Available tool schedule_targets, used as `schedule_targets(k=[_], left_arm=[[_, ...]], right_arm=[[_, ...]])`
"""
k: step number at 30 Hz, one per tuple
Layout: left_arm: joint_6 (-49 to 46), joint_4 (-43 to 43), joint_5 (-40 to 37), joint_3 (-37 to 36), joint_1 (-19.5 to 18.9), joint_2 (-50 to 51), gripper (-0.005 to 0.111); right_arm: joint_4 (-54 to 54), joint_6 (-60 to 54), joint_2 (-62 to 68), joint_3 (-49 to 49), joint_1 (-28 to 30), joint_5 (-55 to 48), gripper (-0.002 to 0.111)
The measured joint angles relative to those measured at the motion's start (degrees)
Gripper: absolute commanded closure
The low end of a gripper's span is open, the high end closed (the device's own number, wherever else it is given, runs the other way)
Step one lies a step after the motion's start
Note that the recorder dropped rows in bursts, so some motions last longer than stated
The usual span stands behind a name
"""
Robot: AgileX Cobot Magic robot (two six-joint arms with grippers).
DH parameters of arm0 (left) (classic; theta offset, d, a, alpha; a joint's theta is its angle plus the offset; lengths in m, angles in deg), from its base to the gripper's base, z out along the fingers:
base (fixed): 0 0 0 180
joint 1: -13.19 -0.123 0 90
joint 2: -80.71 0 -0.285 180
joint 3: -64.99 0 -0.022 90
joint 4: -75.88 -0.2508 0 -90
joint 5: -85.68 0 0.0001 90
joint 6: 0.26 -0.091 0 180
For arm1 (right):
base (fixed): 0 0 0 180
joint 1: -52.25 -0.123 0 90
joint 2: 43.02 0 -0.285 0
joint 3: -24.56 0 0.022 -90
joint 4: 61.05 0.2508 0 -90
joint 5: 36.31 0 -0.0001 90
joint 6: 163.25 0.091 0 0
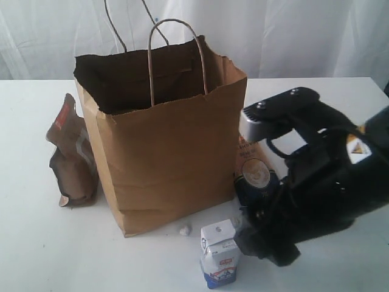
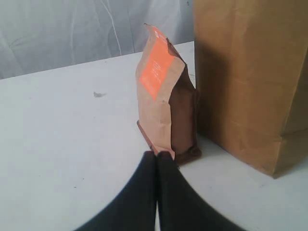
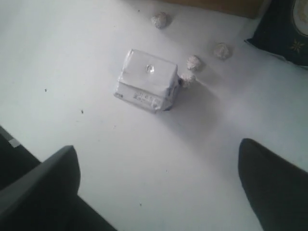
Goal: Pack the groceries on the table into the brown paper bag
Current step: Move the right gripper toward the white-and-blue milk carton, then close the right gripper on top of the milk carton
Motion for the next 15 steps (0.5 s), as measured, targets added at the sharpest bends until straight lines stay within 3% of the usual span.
schedule_targets(k=[15], left_arm=[[0.00, 0.00, 0.10, 0.00, 0.00, 0.00, 0.107]], right_arm=[[-4.97, 7.67, 18.41, -4.82, -4.02, 7.61, 0.026]])
